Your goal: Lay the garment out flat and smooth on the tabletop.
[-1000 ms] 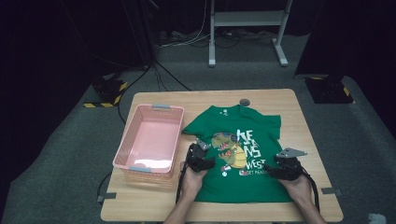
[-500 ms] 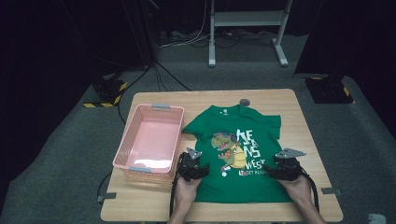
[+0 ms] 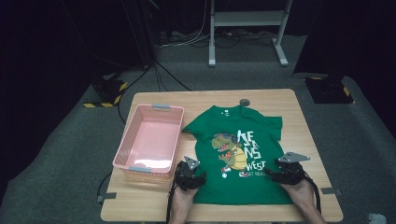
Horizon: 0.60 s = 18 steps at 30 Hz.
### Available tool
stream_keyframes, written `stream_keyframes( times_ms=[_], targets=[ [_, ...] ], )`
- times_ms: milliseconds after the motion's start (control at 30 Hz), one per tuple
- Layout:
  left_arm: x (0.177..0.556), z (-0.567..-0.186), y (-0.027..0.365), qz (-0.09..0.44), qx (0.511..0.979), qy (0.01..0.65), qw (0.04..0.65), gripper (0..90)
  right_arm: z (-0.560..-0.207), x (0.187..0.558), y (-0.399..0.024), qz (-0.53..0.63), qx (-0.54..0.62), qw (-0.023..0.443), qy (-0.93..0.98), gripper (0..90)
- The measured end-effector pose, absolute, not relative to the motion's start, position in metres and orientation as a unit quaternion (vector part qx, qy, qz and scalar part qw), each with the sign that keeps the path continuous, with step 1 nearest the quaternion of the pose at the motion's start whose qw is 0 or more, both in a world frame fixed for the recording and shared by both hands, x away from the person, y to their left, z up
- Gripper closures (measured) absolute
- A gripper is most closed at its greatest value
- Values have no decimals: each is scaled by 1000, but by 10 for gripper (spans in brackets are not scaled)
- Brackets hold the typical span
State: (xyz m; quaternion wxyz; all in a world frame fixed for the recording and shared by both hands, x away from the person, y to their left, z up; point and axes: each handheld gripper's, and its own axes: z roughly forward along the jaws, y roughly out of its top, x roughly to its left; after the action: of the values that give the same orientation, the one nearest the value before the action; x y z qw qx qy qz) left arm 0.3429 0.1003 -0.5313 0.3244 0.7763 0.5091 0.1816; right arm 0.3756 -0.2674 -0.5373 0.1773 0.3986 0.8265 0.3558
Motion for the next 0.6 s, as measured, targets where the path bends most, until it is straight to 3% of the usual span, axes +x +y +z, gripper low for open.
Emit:
stream_keyframes(
  times_ms=[267, 600],
  targets=[
    [381, -520, 67, 180, 780, 479, 361, 357, -530, 386, -266, 368, 415, 182, 812, 360],
    [405, -533, 59, 169, 787, 484, 344, 305, -533, 401, -259, 347, 420, 183, 819, 350]
  ],
)
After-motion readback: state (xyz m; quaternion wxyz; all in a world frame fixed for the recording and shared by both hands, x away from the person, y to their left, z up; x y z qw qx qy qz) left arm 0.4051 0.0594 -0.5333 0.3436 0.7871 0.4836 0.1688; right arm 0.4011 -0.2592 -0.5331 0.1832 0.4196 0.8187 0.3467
